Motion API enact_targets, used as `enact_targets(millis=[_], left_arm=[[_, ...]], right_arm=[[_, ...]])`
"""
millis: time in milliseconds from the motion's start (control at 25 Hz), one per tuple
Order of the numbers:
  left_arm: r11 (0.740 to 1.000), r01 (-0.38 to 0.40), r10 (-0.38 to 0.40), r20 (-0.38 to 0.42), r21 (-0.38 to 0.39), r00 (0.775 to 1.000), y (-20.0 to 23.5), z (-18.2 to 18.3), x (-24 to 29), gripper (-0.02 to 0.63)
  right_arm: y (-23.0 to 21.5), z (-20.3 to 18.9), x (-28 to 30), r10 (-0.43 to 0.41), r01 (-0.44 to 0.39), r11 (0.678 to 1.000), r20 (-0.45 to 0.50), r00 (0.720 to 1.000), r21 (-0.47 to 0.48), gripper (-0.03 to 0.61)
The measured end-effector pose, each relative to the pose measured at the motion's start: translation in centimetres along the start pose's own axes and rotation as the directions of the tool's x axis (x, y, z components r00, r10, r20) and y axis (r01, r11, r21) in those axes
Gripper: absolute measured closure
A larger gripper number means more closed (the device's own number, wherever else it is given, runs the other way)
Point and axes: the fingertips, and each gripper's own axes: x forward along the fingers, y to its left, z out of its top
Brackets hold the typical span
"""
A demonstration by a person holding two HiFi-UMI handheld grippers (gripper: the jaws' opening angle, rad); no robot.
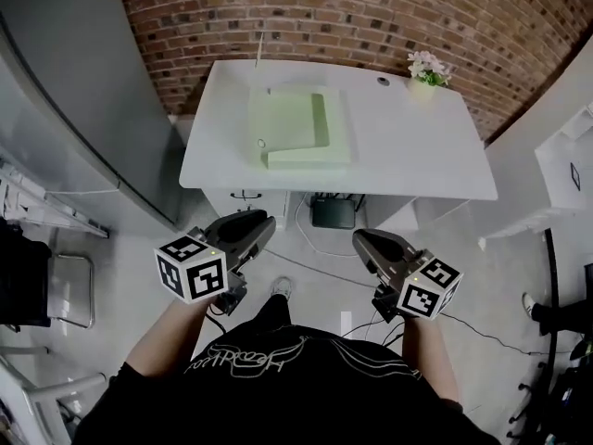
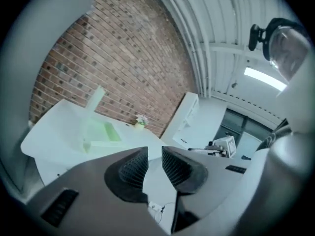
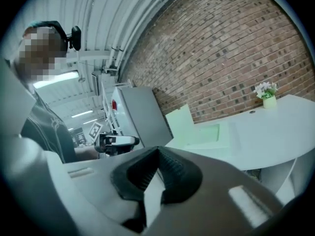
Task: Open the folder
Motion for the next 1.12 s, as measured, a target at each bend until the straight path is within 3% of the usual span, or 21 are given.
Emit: enact_targets(millis=[120, 240, 360, 560, 800, 1120], left_arm=[[0.987, 0.141, -0.138, -0.043, 0.079, 0.990, -6.7, -1.5, -0.3, 0.528], [0.969, 0.210, -0.207, -0.041, 0.132, 0.978, -11.5, -1.8, -1.0, 0.567], [0.959, 0.231, -0.226, -0.049, 0.164, 0.973, -14.5, -2.9, -1.9, 0.611], [0.941, 0.259, -0.243, -0.098, 0.216, 0.965, -17.5, -5.3, -1.8, 0.611], [0.929, 0.288, -0.274, -0.090, 0.232, 0.958, -19.7, -5.7, -2.4, 0.611], [0.935, 0.285, -0.269, -0.099, 0.213, 0.958, -20.3, -6.8, -2.9, 0.611]], right_arm=[[4.9, 0.1, -2.4, 0.071, -0.071, 0.997, 0.048, 0.996, -0.001, 0.577], [8.3, 0.2, -4.6, 0.094, -0.094, 0.996, 0.092, 0.991, -0.010, 0.575], [10.4, -0.3, -6.6, 0.105, -0.105, 0.994, 0.103, 0.989, -0.005, 0.575], [12.2, -1.5, -9.5, 0.102, -0.099, 0.995, 0.095, 0.990, -0.028, 0.577], [13.5, -2.2, -11.1, 0.110, -0.107, 0.994, 0.113, 0.988, -0.029, 0.577], [14.4, -2.9, -11.3, 0.124, -0.123, 0.992, 0.113, 0.986, -0.022, 0.577]])
